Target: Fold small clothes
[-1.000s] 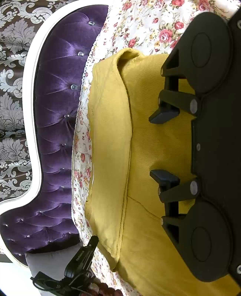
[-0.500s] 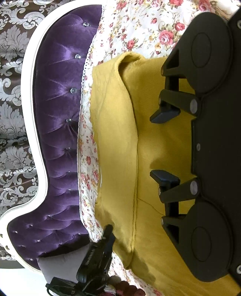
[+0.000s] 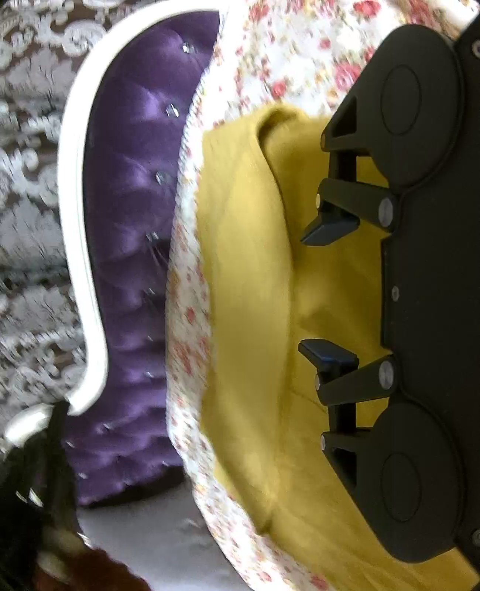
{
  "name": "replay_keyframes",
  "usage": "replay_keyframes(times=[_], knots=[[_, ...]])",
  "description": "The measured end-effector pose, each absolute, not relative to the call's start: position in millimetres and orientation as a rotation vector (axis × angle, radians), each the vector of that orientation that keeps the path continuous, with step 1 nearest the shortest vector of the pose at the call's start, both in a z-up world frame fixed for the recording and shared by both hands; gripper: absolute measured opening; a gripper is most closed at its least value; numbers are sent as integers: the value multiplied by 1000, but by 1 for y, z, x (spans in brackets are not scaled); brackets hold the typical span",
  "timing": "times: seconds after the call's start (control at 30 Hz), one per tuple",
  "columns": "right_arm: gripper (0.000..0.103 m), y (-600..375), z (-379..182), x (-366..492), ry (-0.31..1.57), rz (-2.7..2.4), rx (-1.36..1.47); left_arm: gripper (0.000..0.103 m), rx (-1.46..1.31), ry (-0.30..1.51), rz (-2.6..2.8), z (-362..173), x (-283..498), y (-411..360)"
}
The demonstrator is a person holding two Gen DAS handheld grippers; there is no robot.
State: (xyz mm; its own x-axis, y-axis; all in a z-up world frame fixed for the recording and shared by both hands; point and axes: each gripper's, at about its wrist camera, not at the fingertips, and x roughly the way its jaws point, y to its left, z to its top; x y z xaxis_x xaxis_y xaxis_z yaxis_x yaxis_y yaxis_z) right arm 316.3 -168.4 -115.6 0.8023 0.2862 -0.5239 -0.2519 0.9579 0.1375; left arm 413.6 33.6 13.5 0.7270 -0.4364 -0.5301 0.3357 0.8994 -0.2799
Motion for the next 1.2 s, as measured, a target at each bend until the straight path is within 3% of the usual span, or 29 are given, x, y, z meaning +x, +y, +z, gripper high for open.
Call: replay_keyframes(times=[0.27, 0.4, 0.6, 0.9, 1.2], knots=[[62, -199, -113, 354, 689, 266, 186, 3, -7, 782, -296, -77, 401, 44], [62, -213, -119, 353, 650, 256, 245, 3, 54, 846, -257, -114, 399, 52], [63, -216, -110, 358, 465, 343, 291, 3, 20, 821, -268, -115, 398, 62], [65, -196, -116, 377, 600, 409, 278, 3, -34, 820, -269, -116, 398, 66], [69, -208, -127, 384, 597, 233, 264, 3, -59, 814, -280, -116, 397, 70]])
